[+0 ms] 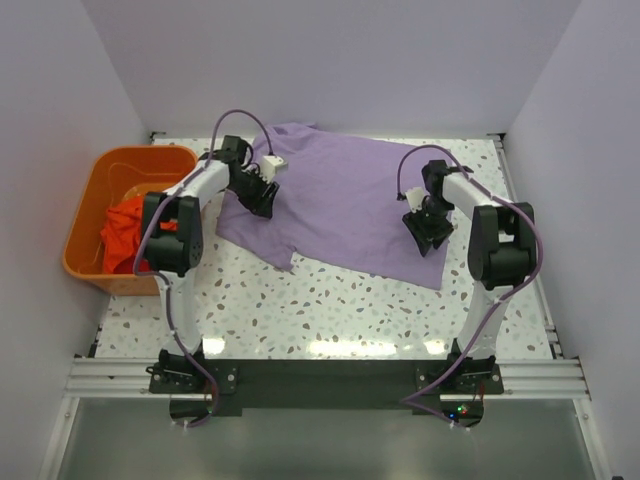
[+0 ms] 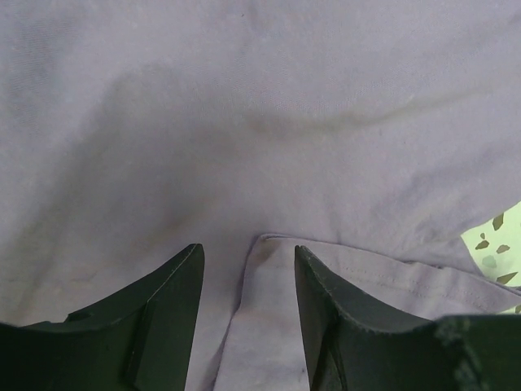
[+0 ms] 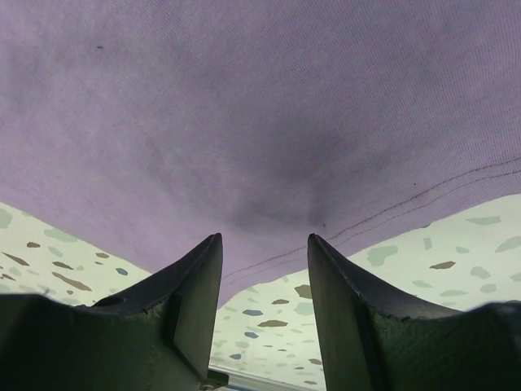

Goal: Fold and stack the t-shirts
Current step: Flatten the tshirt out

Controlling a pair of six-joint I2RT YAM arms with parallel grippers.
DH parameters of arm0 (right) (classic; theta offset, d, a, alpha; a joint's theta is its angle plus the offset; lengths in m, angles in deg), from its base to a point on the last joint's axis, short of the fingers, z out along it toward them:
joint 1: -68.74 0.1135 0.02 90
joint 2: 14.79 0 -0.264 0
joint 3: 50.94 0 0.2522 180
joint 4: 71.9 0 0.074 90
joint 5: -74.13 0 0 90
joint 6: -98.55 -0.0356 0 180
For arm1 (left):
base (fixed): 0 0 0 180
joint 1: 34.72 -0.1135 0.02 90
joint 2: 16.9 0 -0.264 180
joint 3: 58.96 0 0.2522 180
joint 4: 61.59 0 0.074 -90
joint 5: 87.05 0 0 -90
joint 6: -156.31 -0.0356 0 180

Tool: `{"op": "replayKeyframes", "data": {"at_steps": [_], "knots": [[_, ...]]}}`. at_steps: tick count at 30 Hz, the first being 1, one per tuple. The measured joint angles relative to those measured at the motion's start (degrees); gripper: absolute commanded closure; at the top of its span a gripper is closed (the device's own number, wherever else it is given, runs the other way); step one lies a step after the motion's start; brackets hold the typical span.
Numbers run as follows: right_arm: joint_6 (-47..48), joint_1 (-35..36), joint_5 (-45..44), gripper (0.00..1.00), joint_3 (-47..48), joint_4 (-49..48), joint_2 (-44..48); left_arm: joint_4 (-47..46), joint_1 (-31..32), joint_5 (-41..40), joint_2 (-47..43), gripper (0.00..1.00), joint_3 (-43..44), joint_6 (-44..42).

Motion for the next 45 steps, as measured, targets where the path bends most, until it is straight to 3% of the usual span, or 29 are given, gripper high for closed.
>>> {"op": "replayKeyframes", "data": {"at_steps": [13,22,26,32,35,39,45], "knots": [[0.1,0.0,-1.0,0.5,0.3,0.0,-0.6,0.3,0.3,0.7,2.4,0.62,0.0,0.1],[0.1,0.0,-1.3,0.5,0.3,0.0,-1.1,0.3,0.3,2.8,2.3,0.67,-0.3,0.0],[0.1,0.0,-1.4,0.5,0.3,0.0,-1.1,0.4,0.3,3.3,2.3,0.74,-0.4,-0.1],[0.1,0.0,-1.7,0.5,0.3,0.0,-1.1,0.7,0.3,3.4,2.3,1.0,-0.4,-0.9],[0.1,0.0,-2.6,0.5,0.3,0.0,-1.1,1.6,0.3,3.5,2.1,1.0,-0.4,-1.7],[0.1,0.0,-3.9,0.5,0.3,-0.3,-1.7,3.6,0.3,4.3,-2.0,1.0,-3.5,-4.5],[0.1,0.0,-5.7,0.51,0.4,-0.5,-2.8,10.0,-0.2,5.7,-17.6,1.0,-13.0,-11.6]]}}
